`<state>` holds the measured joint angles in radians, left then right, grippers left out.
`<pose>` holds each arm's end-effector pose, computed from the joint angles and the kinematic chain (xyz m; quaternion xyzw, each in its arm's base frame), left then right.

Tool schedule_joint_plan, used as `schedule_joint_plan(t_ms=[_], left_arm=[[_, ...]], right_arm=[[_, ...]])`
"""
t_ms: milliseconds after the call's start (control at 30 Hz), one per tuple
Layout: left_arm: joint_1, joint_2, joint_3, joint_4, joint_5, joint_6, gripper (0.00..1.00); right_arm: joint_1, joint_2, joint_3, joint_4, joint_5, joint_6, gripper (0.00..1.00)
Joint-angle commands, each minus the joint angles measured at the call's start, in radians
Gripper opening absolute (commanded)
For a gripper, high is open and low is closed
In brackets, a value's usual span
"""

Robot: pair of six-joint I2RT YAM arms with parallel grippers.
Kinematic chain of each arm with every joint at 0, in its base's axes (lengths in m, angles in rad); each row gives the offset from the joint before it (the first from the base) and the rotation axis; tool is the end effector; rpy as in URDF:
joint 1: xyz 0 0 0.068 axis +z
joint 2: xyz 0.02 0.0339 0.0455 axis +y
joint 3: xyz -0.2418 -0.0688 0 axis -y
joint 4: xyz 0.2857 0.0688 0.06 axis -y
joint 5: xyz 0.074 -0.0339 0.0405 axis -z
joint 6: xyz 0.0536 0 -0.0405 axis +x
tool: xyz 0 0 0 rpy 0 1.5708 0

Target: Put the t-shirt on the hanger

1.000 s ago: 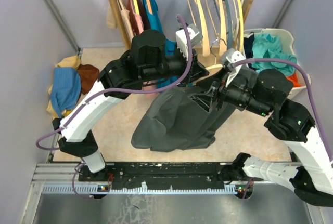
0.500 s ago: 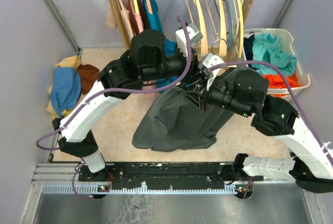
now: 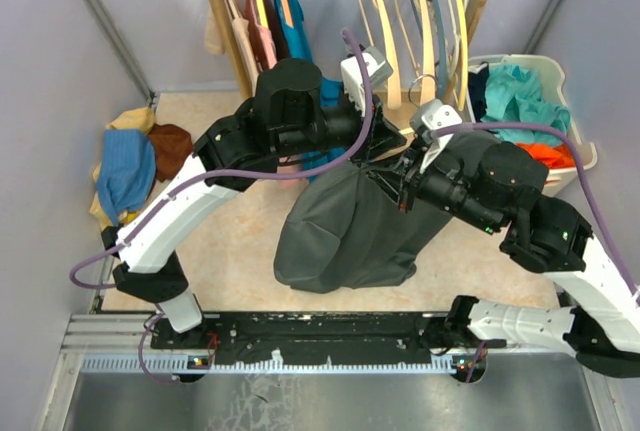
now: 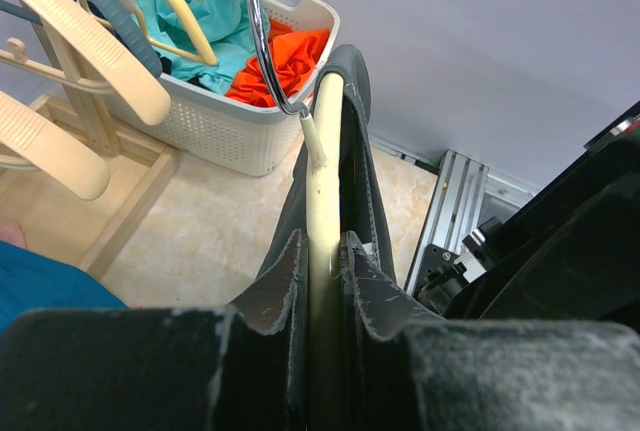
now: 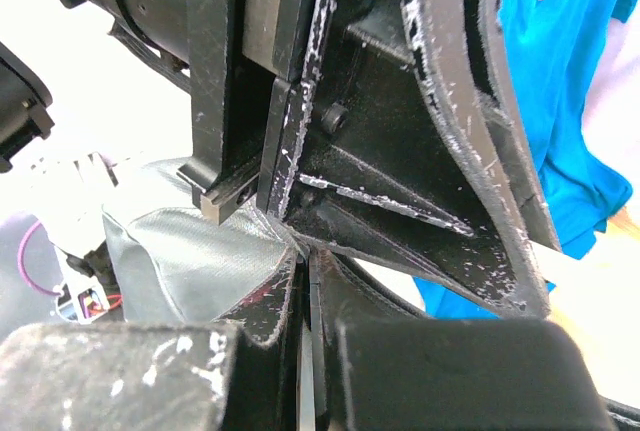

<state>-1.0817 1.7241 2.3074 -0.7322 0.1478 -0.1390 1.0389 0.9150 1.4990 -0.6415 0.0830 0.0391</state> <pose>0.1753 -0.3462 0.5411 0.3861 0.6514 -0.4188 0.5012 0.1078 0.1744 0.5054 -0.3233 0.6513 0.3262 0.6041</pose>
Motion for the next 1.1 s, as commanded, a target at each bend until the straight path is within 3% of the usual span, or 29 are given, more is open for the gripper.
schedule_joint_plan(t_ms=[0, 733, 1067], left_arm=[[0.0, -0.048, 0.005, 0.071, 0.007, -0.012, 0.0], [0.0, -0.054, -0.026, 0.09, 0.015, -0.025, 0.0], [0.001, -0.07, -0.029, 0.092, 0.015, -0.019, 0.0]], right_arm=[[0.006, -0.029, 0.004, 0.086, 0.047, 0.008, 0.0], [0.006, -0.075, -0.045, 0.244, 0.066, 0.05, 0.0], [0.006, -0.054, -0.064, 0.201, 0.044, 0.072, 0.0]])
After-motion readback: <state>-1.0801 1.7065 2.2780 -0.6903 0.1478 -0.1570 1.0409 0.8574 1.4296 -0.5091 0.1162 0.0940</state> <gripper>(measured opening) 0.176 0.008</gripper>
